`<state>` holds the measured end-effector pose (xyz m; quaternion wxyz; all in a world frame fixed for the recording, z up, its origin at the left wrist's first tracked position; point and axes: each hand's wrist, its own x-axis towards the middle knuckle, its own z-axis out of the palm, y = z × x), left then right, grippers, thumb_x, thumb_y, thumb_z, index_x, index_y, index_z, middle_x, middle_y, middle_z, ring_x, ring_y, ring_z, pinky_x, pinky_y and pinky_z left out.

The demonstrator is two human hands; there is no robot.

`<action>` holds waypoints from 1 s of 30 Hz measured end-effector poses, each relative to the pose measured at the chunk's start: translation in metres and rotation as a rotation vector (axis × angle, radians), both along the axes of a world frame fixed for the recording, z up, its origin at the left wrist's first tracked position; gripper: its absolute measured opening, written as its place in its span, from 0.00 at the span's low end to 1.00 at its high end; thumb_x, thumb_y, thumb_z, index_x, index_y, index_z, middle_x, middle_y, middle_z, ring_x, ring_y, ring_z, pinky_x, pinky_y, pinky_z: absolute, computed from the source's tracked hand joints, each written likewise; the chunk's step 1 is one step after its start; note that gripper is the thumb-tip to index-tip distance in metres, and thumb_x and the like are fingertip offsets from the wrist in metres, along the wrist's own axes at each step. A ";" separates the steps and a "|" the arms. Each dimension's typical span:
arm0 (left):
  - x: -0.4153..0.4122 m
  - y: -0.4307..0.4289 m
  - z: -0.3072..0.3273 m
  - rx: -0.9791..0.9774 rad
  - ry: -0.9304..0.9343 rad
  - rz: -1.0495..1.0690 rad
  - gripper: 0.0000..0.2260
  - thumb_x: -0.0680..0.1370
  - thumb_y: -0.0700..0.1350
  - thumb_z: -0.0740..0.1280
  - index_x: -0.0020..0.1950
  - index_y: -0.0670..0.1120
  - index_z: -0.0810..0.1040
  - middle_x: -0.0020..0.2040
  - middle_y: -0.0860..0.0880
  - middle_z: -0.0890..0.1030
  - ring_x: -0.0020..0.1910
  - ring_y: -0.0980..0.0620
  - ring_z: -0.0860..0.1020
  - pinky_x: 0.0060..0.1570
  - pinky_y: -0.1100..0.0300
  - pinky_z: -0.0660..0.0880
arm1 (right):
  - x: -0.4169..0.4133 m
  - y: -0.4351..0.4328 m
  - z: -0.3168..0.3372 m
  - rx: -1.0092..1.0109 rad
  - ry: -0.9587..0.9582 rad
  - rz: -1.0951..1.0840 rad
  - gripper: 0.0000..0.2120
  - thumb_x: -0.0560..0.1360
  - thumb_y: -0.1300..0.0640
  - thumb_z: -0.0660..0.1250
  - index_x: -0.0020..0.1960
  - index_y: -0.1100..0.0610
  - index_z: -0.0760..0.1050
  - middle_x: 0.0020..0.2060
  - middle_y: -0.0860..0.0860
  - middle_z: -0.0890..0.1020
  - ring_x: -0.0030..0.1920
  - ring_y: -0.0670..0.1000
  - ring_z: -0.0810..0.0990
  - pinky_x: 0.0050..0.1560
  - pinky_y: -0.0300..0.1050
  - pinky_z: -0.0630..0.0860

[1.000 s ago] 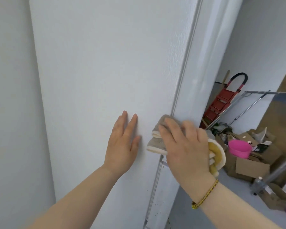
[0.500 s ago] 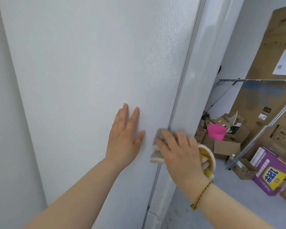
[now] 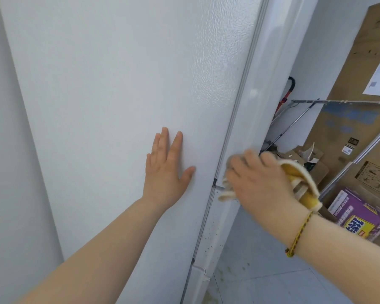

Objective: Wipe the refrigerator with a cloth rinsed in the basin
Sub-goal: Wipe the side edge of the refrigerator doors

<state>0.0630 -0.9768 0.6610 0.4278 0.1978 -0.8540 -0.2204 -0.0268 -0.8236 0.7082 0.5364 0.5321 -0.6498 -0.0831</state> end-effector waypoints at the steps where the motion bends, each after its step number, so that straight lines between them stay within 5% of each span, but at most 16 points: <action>1: 0.002 -0.001 0.001 -0.006 -0.013 -0.005 0.32 0.73 0.55 0.57 0.70 0.55 0.42 0.69 0.56 0.37 0.70 0.59 0.39 0.72 0.52 0.45 | -0.001 0.002 -0.010 0.034 -0.001 0.006 0.16 0.63 0.61 0.50 0.29 0.58 0.77 0.31 0.53 0.78 0.39 0.53 0.62 0.37 0.46 0.54; 6: 0.008 0.000 0.007 0.022 -0.057 -0.018 0.32 0.77 0.48 0.63 0.74 0.52 0.47 0.76 0.50 0.40 0.75 0.53 0.40 0.66 0.66 0.43 | -0.006 0.004 0.006 -0.058 -0.101 0.047 0.17 0.66 0.61 0.52 0.37 0.56 0.80 0.32 0.50 0.80 0.35 0.55 0.74 0.38 0.46 0.58; 9: 0.009 0.004 0.009 0.093 -0.050 -0.051 0.32 0.76 0.48 0.63 0.74 0.53 0.47 0.76 0.51 0.40 0.74 0.55 0.39 0.64 0.68 0.43 | -0.010 0.009 -0.004 -0.123 -0.117 0.083 0.16 0.67 0.62 0.54 0.42 0.58 0.80 0.40 0.53 0.82 0.41 0.56 0.67 0.38 0.47 0.60; 14: 0.013 0.004 0.007 0.186 -0.026 -0.095 0.32 0.76 0.47 0.65 0.74 0.54 0.51 0.76 0.53 0.41 0.74 0.57 0.41 0.67 0.67 0.43 | -0.011 0.015 -0.047 0.116 -0.222 0.130 0.16 0.62 0.58 0.56 0.40 0.56 0.81 0.39 0.51 0.83 0.43 0.54 0.66 0.40 0.44 0.60; 16: 0.021 0.012 -0.006 0.218 0.073 -0.076 0.31 0.75 0.43 0.66 0.72 0.55 0.54 0.74 0.58 0.44 0.73 0.60 0.44 0.65 0.72 0.45 | -0.011 0.017 -0.043 0.100 -0.445 0.241 0.16 0.62 0.56 0.58 0.44 0.54 0.80 0.42 0.49 0.83 0.44 0.52 0.68 0.44 0.41 0.64; 19: 0.038 0.037 -0.029 0.302 0.131 -0.253 0.27 0.71 0.48 0.67 0.63 0.64 0.57 0.67 0.68 0.49 0.68 0.71 0.51 0.62 0.81 0.49 | 0.012 0.023 -0.039 -0.095 -1.118 0.486 0.12 0.65 0.58 0.60 0.48 0.50 0.71 0.45 0.40 0.76 0.45 0.42 0.72 0.47 0.30 0.69; 22: 0.049 0.054 -0.038 0.854 0.062 -0.622 0.24 0.66 0.55 0.67 0.62 0.61 0.67 0.66 0.61 0.70 0.65 0.67 0.67 0.65 0.67 0.65 | 0.035 0.019 -0.051 -0.320 -1.767 0.649 0.13 0.68 0.65 0.70 0.43 0.51 0.70 0.36 0.40 0.81 0.38 0.36 0.78 0.39 0.27 0.73; 25: 0.050 0.055 -0.044 1.287 0.100 -0.780 0.13 0.70 0.48 0.67 0.53 0.46 0.77 0.48 0.49 0.84 0.48 0.54 0.82 0.45 0.62 0.78 | 0.049 0.004 -0.072 -0.424 -1.930 0.551 0.14 0.69 0.67 0.71 0.44 0.49 0.75 0.38 0.42 0.83 0.43 0.40 0.81 0.43 0.31 0.76; 28: 0.047 0.057 -0.053 1.348 0.138 -0.621 0.11 0.68 0.46 0.69 0.47 0.43 0.78 0.38 0.48 0.84 0.38 0.53 0.82 0.36 0.62 0.79 | 0.054 -0.001 -0.094 -0.510 -1.854 0.361 0.11 0.70 0.60 0.71 0.43 0.45 0.73 0.45 0.50 0.79 0.44 0.40 0.78 0.46 0.30 0.74; 30: 0.045 0.057 -0.064 1.308 0.177 -0.428 0.05 0.70 0.42 0.69 0.44 0.43 0.79 0.35 0.49 0.83 0.35 0.53 0.82 0.34 0.61 0.78 | 0.051 0.004 -0.104 -0.618 -1.755 0.290 0.08 0.70 0.54 0.70 0.43 0.44 0.72 0.43 0.47 0.75 0.40 0.37 0.74 0.42 0.28 0.70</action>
